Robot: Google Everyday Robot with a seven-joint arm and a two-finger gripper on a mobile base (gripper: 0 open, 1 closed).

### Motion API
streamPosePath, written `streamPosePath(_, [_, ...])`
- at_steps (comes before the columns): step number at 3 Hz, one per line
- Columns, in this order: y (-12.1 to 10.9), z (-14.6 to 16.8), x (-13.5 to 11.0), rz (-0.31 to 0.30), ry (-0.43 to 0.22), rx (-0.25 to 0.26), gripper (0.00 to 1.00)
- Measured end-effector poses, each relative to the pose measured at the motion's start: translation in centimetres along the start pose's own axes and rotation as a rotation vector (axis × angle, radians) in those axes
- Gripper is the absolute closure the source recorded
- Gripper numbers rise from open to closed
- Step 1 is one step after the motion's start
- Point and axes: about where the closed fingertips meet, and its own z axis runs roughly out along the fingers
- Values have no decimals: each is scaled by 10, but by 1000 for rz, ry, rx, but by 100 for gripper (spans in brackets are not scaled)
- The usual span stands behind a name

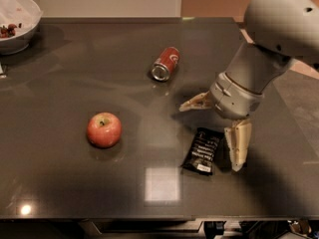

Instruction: Move rxbar chocolate near coke can

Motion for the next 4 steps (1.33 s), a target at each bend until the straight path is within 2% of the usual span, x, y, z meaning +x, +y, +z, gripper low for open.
streamPosePath(1, [4,9,1,-64,6,-40,0])
streamPosePath(2, [6,14,3,-102,21,-79,18])
streamPosePath(4, [6,13,6,-126,27,-115,65])
